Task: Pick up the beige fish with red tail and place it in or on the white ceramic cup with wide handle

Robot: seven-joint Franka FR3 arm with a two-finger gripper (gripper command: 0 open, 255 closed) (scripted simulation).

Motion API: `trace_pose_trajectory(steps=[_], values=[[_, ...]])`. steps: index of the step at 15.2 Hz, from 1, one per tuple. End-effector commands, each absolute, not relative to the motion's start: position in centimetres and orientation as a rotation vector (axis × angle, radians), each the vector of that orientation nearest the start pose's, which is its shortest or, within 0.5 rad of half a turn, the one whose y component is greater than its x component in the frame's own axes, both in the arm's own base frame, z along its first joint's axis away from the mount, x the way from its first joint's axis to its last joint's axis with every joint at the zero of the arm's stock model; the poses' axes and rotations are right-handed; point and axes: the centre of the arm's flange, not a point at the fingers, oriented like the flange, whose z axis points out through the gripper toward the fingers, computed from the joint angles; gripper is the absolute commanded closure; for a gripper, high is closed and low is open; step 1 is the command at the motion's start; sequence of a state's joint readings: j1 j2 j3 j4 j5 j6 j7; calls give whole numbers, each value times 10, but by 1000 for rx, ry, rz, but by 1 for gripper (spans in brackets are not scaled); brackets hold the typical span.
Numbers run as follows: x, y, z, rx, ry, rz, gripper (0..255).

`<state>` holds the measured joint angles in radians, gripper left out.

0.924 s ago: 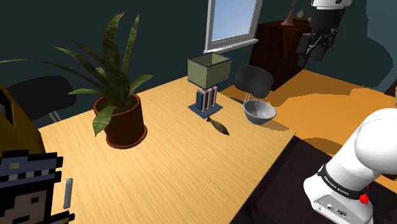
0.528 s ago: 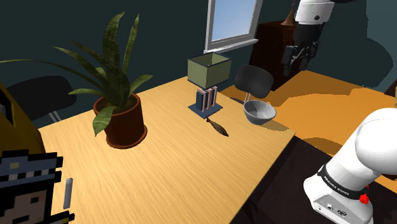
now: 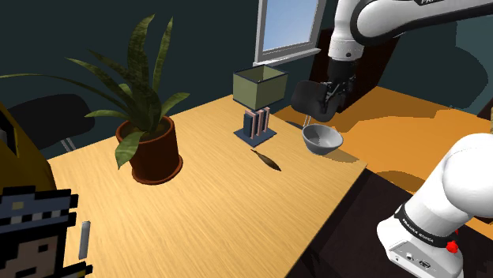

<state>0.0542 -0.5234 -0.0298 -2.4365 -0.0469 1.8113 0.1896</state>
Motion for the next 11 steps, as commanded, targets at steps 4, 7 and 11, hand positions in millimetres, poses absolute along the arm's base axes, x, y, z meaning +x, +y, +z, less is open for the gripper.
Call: trace_pose_trajectory(steps=[4,7,11], values=[[414,25,432,-3162,180,162,0],[435,38,402,-3157,149,167,0],[464,57,361,-3150,107,175,0]])
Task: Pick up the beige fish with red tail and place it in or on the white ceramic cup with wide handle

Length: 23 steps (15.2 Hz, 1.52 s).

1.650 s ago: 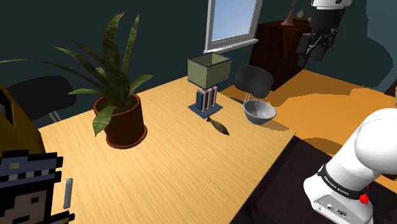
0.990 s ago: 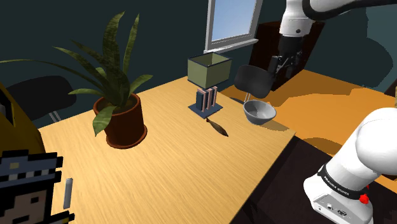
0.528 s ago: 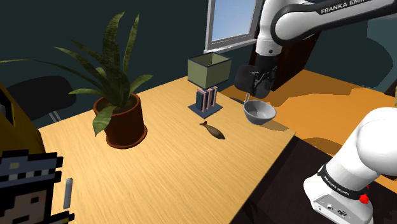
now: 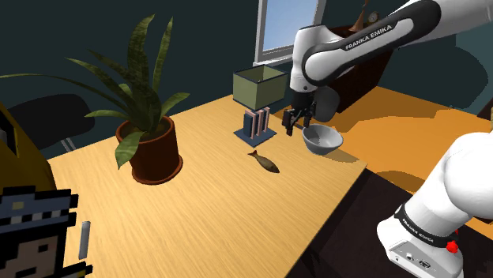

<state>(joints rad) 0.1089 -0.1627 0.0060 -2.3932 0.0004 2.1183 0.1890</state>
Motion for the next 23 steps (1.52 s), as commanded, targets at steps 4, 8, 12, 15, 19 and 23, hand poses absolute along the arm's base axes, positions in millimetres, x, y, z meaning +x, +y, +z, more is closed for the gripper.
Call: trace_pose_trajectory(steps=[4,8,12,15,19,23], values=[[491,76,321,-3142,65,183,0],[518,97,280,-3134,23,190,0],[526,106,254,-3131,7,193,0],[525,106,239,-3131,7,193,0],[523,106,225,-3131,7,193,0],[523,106,225,-3131,7,193,0]])
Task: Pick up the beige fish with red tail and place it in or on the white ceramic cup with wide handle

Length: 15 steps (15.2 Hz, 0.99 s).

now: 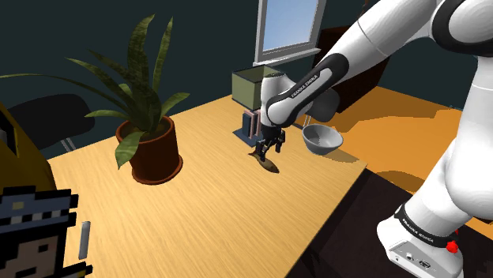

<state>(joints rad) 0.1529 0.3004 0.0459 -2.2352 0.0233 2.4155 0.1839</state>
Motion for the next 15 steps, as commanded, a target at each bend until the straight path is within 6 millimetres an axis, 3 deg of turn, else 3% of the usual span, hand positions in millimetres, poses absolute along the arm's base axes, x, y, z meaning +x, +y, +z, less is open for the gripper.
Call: trace_pose_trajectory(steps=[1,2,3,12,13,15], values=[[523,106,225,-3131,7,193,0],[523,106,225,-3131,7,193,0],[523,106,225,-3131,7,193,255],[523,102,225,-3130,8,181,255],[523,102,225,-3130,8,181,0],[560,116,237,-3111,42,390,0]])
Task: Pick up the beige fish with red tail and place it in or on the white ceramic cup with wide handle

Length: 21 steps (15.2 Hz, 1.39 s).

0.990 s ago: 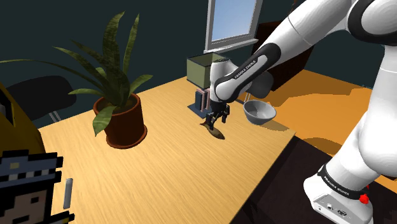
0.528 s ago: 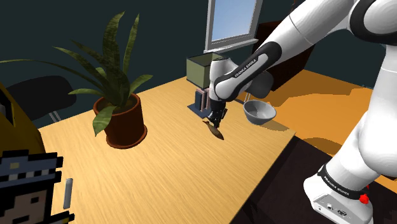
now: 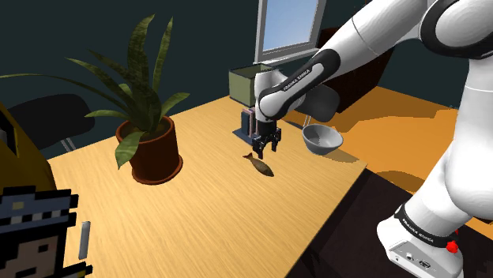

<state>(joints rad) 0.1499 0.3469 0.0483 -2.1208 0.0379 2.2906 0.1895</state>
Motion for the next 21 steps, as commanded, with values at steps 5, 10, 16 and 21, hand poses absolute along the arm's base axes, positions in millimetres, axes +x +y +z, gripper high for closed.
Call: trace_pose_trajectory(steps=[5,10,16,21], values=[[580,124,226,-3091,63,528,0],[572,125,204,-3091,63,528,0],[572,125,204,-3091,63,528,0],[572,121,201,-3090,64,528,255]])
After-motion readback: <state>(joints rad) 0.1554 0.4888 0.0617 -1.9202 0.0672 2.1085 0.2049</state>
